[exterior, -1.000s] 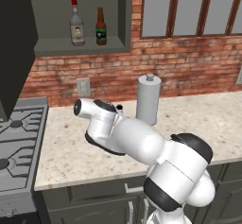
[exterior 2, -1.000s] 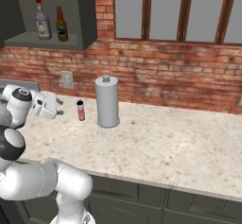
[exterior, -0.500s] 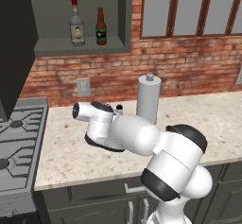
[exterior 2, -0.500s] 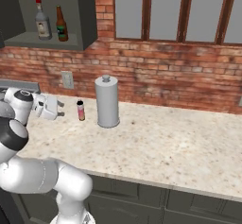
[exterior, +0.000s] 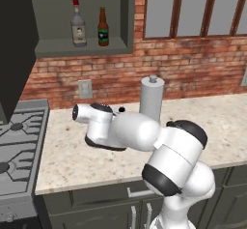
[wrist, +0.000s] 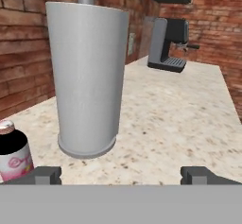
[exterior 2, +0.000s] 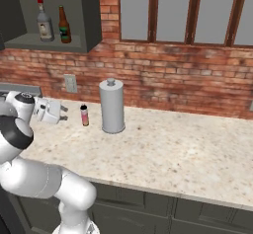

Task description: Sort all alcoholic drinks to one cabinet, and non-alcoholic drinks to the other.

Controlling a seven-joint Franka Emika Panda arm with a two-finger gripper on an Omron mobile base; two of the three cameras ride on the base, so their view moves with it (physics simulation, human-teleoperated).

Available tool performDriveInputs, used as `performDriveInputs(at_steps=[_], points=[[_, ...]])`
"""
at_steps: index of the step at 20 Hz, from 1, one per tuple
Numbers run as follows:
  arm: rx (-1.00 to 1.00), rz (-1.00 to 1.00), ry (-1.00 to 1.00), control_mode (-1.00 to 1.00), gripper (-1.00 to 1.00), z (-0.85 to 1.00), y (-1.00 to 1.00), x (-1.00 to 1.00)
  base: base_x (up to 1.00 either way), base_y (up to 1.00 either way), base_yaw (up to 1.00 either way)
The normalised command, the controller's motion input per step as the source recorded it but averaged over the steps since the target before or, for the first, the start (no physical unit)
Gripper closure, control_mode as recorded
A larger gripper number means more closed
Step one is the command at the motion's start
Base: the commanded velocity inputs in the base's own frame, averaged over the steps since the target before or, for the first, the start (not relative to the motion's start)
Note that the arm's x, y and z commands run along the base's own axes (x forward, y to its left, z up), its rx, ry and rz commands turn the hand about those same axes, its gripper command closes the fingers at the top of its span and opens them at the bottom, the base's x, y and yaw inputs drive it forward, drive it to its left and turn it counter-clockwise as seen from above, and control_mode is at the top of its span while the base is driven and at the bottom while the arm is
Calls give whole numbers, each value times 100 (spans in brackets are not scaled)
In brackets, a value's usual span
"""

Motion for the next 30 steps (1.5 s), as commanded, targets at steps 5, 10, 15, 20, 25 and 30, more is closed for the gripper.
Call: performDriveInputs(at_steps=[5, 10, 15, 20, 25, 30], points=[[-4, -3, 3, -100, -100, 0, 0, 8, 0, 0, 0], [-1, 0, 0, -100, -100, 0, 0, 10, 0, 0, 0], [0, 0, 0, -100, -100, 0, 0, 18, 0, 0, 0], [0, 0, 0, -100, -100, -5, 0, 21, 0, 0, 0], [0, 0, 0, -100, -100, -14, 0, 10, 0, 0, 0], [0, 0, 0, -100, -100, -14, 0, 10, 0, 0, 0]])
